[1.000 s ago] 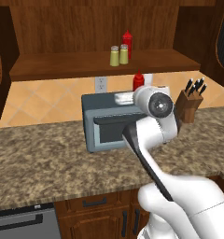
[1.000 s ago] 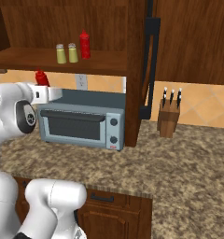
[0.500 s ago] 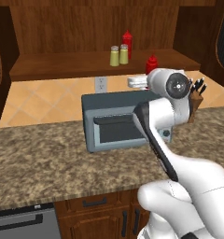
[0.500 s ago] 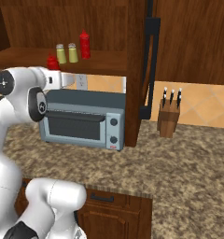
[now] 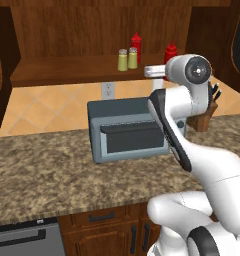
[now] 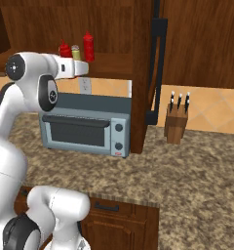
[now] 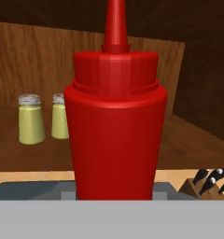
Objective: Put the shaker and condiment bottle from the counter next to their counterparts in the cabinet.
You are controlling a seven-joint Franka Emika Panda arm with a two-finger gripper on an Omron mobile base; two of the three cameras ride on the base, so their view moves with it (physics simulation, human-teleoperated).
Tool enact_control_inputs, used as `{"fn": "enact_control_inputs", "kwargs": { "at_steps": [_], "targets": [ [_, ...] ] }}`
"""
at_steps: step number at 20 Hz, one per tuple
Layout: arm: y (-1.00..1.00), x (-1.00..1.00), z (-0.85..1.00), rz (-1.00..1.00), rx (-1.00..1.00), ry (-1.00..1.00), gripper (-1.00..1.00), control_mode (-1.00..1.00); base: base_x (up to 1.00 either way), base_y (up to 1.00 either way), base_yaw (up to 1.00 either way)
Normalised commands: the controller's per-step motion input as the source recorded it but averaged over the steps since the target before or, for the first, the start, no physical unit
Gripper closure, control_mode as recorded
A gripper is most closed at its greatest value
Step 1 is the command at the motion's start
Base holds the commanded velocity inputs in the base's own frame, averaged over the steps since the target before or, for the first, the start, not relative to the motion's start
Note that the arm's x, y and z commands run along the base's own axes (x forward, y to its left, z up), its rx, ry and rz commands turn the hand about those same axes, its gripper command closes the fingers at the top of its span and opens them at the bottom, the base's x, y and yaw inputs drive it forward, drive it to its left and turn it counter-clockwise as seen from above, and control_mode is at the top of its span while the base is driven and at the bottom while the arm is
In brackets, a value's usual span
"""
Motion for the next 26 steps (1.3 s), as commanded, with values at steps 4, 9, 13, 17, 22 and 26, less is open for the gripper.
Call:
{"fn": "enact_control_inputs", "kwargs": {
  "at_steps": [4, 9, 13, 17, 22, 26],
  "targets": [
    [0.02, 0.21, 0.0, 0.0, 0.0, 0.0, 1.0, -1.0, 0.0, 0.0, 0.0],
    [-0.05, 0.62, -0.01, 0.0, 0.0, 0.0, 1.0, -1.0, 0.0, 0.0, 0.0],
    [-0.16, 0.49, 0.0, 0.0, 0.0, 0.0, 1.0, -1.0, 0.0, 0.0, 0.0],
    [-0.29, 0.4, 0.0, 0.0, 0.0, 0.0, 1.0, -1.0, 0.0, 0.0, 0.0],
    [-0.08, 0.07, 0.0, 0.0, 0.0, 0.01, 1.0, -1.0, 0.0, 0.0, 0.0],
    [-0.05, 0.24, -0.01, 0.0, 0.0, 0.0, 1.0, -1.0, 0.0, 0.0, 0.0]
  ]
}}
